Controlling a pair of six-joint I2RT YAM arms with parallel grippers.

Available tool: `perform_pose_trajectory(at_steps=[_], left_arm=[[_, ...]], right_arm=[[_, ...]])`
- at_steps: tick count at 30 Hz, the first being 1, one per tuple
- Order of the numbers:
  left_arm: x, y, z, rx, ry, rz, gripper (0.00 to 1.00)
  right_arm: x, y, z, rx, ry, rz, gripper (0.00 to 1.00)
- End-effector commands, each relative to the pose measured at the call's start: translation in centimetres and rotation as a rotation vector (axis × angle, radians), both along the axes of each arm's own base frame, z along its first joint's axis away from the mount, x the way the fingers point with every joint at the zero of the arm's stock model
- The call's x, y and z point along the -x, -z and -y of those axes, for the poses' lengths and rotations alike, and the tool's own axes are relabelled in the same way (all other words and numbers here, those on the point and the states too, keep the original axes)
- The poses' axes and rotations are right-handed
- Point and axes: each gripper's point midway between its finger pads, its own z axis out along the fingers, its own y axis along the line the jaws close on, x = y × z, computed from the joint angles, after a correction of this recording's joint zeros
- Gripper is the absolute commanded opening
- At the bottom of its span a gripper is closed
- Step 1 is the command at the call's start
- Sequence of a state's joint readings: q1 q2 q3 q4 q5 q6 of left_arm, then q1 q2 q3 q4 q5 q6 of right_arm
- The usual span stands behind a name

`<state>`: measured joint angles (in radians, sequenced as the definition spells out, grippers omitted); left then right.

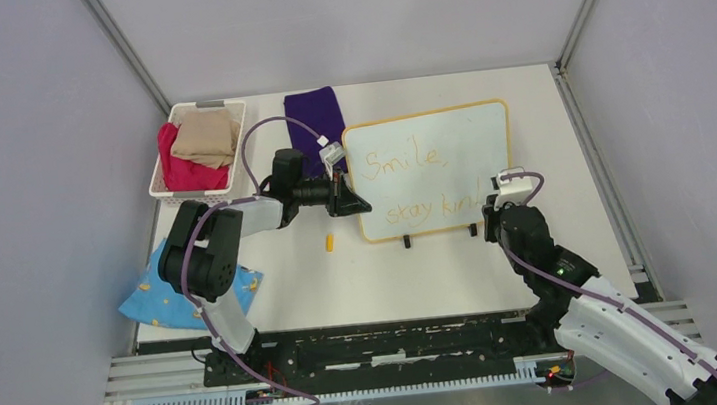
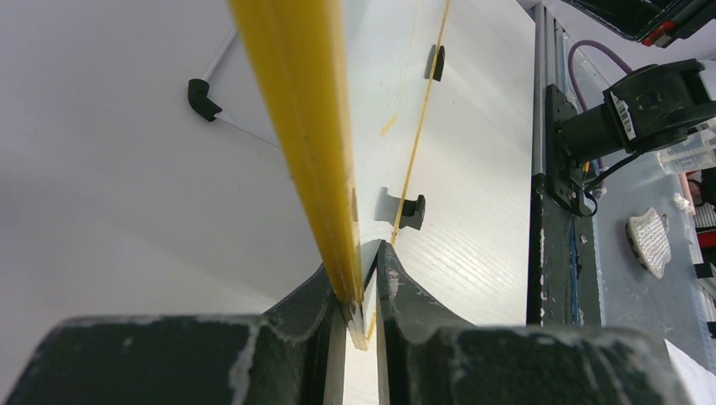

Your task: Write a sentence on the whiteboard

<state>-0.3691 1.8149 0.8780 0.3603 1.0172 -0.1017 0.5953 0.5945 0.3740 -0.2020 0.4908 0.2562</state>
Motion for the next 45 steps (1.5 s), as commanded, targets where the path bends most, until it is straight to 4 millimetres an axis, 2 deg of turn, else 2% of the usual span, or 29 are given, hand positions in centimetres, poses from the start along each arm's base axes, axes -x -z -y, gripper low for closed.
perform_pose_trajectory(at_steps=[1, 15, 23, 30, 45], left_arm=[[1.8, 8.6, -2.0, -0.277, -0.070, -0.081, 0.02], [1.8, 8.7, -2.1, -0.278, -0.072, -0.082, 0.02], [1.8, 8.7, -2.1, -0.279, -0.072, -0.083, 0.02], [1.7, 8.7, -2.1, -0.280, -0.073, -0.083, 0.02], [1.7, 8.7, -2.1, -0.280, -0.071, -0.081, 0.02]], right_arm=[[-1.4, -3.7, -0.2, -0.043, 0.023, 0.107, 0.00], [-1.4, -3.0, -1.2, -0.060, -0.024, 0.093, 0.00], [-0.3, -0.4, -1.4, -0.067, -0.050, 0.034, 0.00], [0.6, 1.5, -0.6, -0.042, -0.037, -0.015, 0.00], [0.8, 1.1, 0.7, -0.013, 0.020, -0.009, 0.00]])
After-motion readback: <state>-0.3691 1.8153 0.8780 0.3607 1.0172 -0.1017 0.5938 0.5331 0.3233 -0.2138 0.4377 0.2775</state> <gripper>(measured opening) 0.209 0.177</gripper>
